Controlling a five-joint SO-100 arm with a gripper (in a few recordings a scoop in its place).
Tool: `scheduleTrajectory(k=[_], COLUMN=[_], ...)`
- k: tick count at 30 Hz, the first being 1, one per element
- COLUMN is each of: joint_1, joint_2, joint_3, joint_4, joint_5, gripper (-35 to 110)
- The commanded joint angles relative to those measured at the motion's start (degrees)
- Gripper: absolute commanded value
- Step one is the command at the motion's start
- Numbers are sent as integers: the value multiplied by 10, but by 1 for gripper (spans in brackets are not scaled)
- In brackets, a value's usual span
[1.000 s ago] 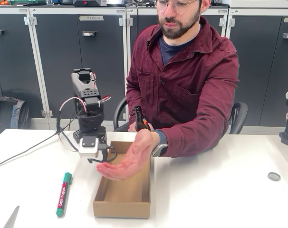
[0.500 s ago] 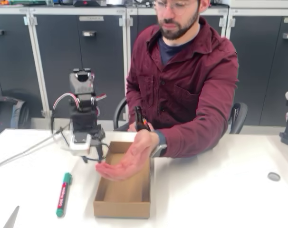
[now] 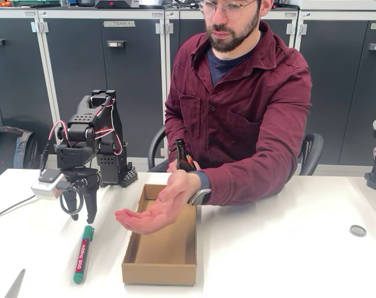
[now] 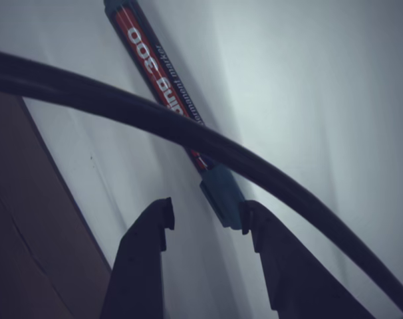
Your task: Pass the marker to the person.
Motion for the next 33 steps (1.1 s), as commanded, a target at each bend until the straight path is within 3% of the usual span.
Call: scheduleTrajectory(k=[1,12,23,33], joint_1=[-16,-74,-22,4], joint_2=[-7,-68,-53,-33], joint_3=[4,-16,-87,-12], joint_4=[-17,-20,-11,-95], joint_5=[21,47,62,98], gripper=[23,24,24,25])
